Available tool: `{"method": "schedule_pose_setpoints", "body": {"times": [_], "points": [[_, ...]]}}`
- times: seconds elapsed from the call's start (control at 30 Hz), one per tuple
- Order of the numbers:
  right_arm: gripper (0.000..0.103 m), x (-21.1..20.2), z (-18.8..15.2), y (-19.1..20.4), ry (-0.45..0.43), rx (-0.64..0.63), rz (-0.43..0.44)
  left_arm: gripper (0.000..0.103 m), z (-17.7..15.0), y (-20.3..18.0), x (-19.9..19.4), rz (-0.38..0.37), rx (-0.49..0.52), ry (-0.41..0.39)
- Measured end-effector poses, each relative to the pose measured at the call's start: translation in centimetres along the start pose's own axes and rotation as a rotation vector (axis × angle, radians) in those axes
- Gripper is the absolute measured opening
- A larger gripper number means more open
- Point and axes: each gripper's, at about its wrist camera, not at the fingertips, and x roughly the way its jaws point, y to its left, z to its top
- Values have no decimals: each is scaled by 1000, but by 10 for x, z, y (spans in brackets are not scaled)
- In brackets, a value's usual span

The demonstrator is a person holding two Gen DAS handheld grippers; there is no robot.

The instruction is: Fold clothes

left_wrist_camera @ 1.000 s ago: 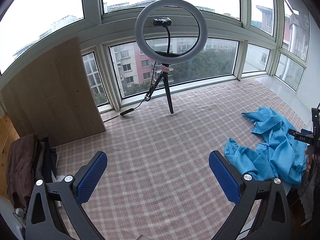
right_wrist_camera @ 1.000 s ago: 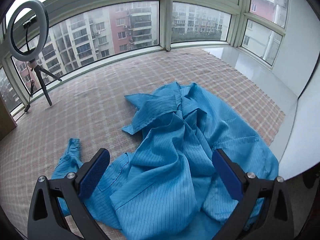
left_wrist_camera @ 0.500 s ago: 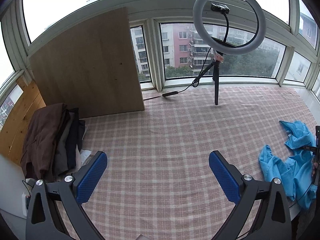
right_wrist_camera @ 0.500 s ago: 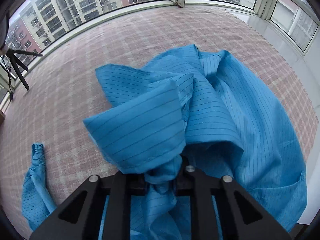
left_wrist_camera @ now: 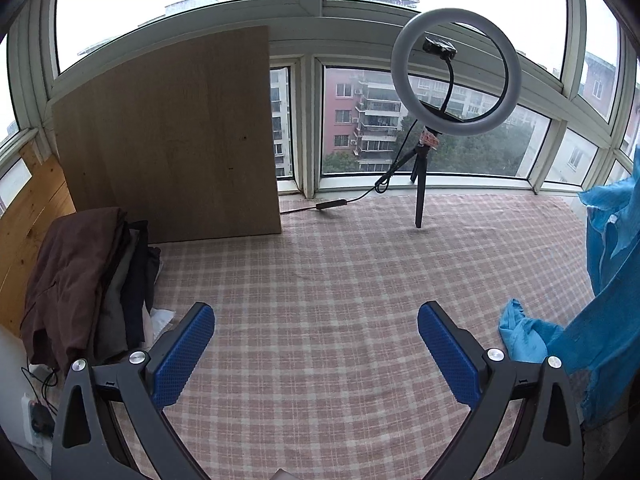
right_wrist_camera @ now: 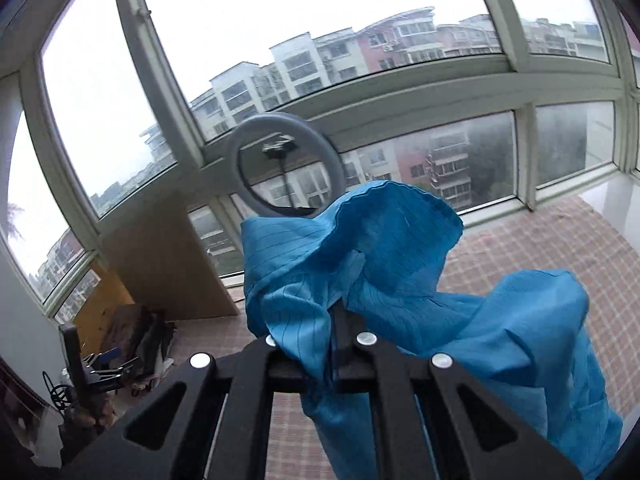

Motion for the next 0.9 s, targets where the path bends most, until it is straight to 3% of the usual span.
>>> {"method": "schedule_pose_setpoints", "body": {"times": [0.13,0.23,0.3,0.33,0.37,0.4,0.47,0.53,0.57,0.6,0.67,0.73,0.8,0.9], "points": [[6,28,5,127,37,-106,234,102,-16,53,-20,13,-75,-26],[6,73,-9,216,106,-169,401,102,-37,102,-35,52,-150,-31],[12,121,-35,269,220,-210,466,102,-55,135,-41,98,-198,-18],[20,149,-54,292,332,-236,481,102,-64,150,-42,122,-219,-3],[32,177,-74,310,441,-254,475,102,-73,164,-42,144,-240,14],[32,197,-97,318,529,-253,427,102,-83,176,-42,161,-259,34],[32,208,-135,316,602,-250,385,102,-102,195,-40,183,-285,73],[32,207,-152,294,602,-265,358,102,-119,203,-34,176,-295,116],[40,208,-158,282,591,-282,322,102,-127,203,-30,163,-295,137],[55,209,-162,267,575,-311,260,102,-136,201,-26,141,-293,158],[67,214,-170,234,550,-368,133,102,-151,189,-11,86,-279,208],[67,227,-180,203,577,-410,37,102,-166,173,5,48,-266,263],[67,245,-193,180,627,-447,-26,102,-180,159,21,62,-257,311],[67,269,-220,193,681,-541,16,102,-200,153,31,87,-297,353]]}}
